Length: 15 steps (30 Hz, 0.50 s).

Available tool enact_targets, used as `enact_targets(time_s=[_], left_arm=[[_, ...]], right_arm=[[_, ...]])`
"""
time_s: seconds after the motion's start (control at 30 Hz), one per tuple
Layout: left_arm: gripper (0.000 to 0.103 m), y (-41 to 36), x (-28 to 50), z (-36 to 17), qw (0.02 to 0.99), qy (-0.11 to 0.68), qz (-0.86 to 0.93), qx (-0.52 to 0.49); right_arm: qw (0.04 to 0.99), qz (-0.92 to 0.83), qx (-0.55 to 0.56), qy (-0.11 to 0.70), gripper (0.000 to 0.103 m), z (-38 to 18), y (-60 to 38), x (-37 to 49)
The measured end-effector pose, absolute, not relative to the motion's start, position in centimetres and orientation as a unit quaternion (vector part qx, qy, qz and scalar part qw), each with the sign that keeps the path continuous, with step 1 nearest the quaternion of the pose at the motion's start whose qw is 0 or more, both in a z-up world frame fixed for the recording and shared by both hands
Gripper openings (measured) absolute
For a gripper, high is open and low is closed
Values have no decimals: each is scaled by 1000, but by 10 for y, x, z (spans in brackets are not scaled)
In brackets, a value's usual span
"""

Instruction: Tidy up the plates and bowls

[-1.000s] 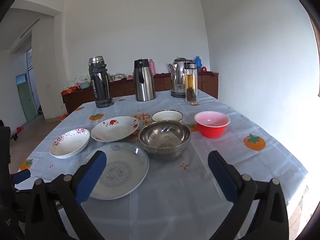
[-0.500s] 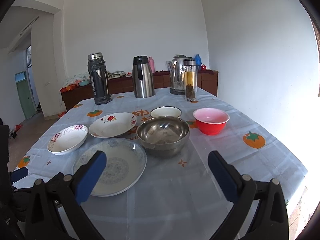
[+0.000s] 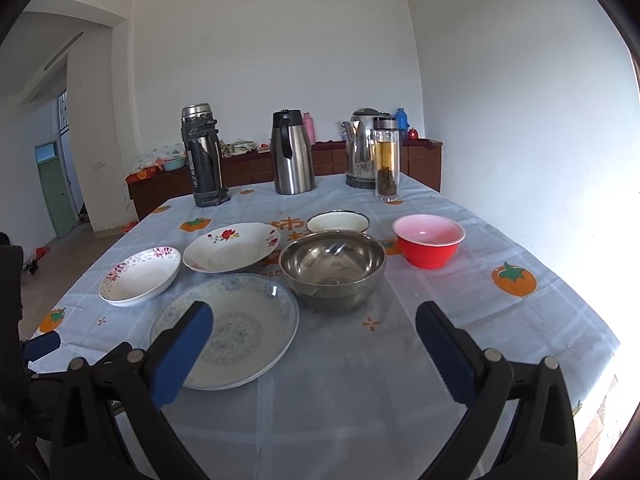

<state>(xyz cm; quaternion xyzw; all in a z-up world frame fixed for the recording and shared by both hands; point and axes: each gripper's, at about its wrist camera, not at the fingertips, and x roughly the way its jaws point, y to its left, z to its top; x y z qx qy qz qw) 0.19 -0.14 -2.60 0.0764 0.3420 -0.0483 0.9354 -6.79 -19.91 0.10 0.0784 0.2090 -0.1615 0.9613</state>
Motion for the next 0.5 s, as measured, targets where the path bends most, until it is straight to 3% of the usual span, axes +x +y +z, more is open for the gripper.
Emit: enact_targets(time_s=[0.5], left_arm=[[103, -2, 3, -25, 935, 343, -51, 75]], right_arm=[[963, -156, 76, 208, 103, 2, -198, -65]])
